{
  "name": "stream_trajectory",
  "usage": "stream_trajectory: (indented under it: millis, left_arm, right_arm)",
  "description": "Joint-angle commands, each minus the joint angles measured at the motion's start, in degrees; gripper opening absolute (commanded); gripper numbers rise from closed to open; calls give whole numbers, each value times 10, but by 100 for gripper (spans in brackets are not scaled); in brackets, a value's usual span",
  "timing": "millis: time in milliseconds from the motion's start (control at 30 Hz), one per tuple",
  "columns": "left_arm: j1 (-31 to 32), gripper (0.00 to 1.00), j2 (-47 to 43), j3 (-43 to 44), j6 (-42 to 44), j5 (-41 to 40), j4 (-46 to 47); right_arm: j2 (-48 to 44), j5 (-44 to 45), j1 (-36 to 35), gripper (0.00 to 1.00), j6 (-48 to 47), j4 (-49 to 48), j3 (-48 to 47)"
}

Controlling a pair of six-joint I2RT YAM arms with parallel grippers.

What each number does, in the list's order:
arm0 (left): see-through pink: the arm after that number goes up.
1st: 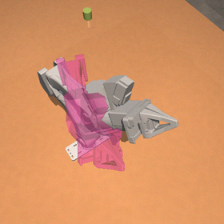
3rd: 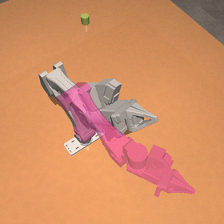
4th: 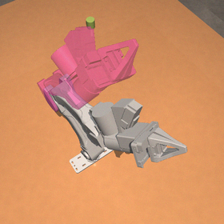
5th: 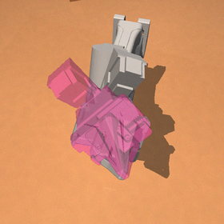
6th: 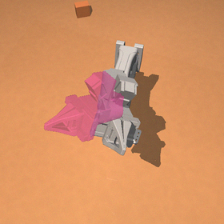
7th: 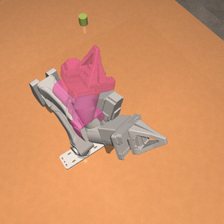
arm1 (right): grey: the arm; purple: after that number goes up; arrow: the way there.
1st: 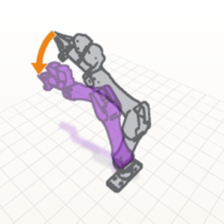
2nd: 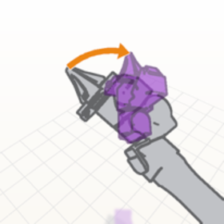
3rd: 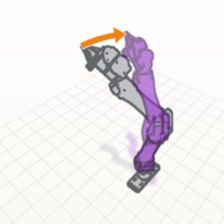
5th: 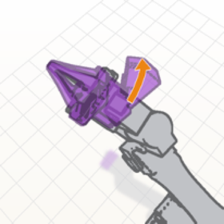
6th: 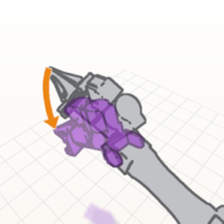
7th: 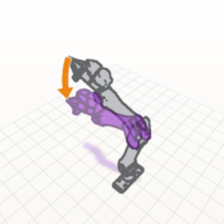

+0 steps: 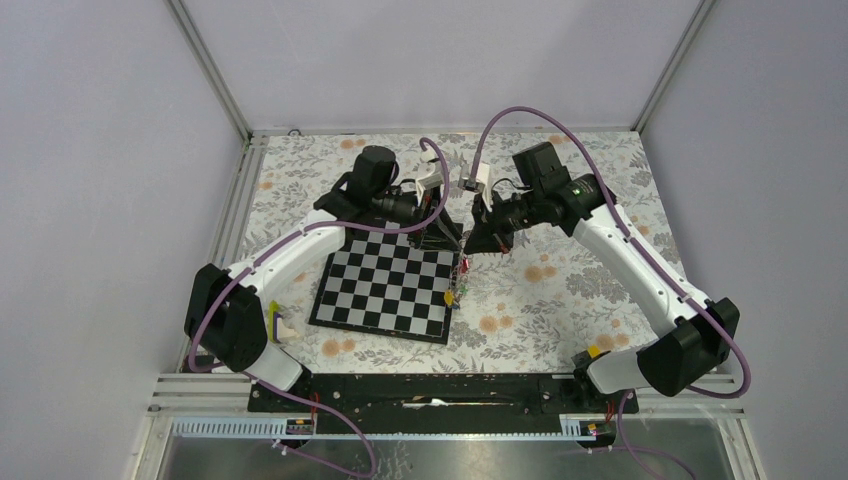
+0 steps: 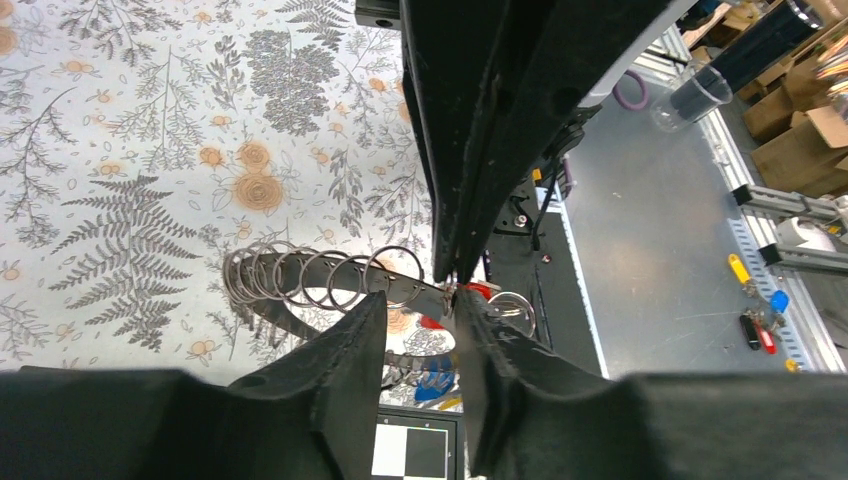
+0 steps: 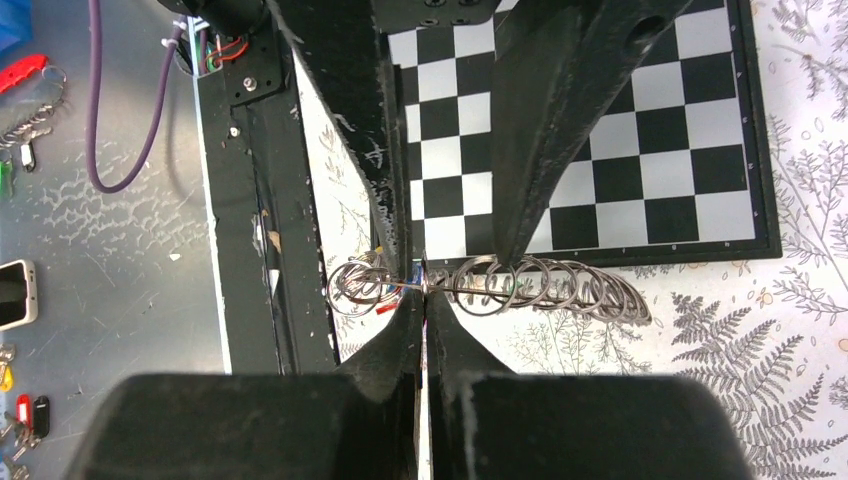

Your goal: Put the keys on the keyring

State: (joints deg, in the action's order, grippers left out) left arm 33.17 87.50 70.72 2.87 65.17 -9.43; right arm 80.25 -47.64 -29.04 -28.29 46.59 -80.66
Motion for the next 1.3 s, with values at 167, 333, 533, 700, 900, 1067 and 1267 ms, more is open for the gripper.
stream_trajectory:
  millis: [167, 333, 533, 700, 900, 1067, 1267]
  left_arm:
    - [0, 41, -19, 7, 20, -6, 9]
    - [4, 34, -16, 0, 20, -4, 10]
    - [6, 27, -13, -2, 21, -4, 10]
    - [6, 15, -8, 1, 20, -1, 9]
    - [8, 0, -5, 1, 17, 4, 10]
    - [6, 0, -7, 0, -9, 10, 29]
    - [-4, 0, -8, -11, -102, 32, 105]
  right_arm:
    - [18, 32, -17, 0, -11, 34, -51]
    - [23, 26, -17, 0, -5, 30, -56]
    - [26, 22, -17, 0, -2, 27, -54]
    - [25, 21, -17, 0, 1, 22, -52]
    - [19, 26, -17, 0, 12, 6, -49]
    - [8, 39, -15, 15, 23, -12, -40]
    - [-3, 27, 1, 26, 30, -29, -28]
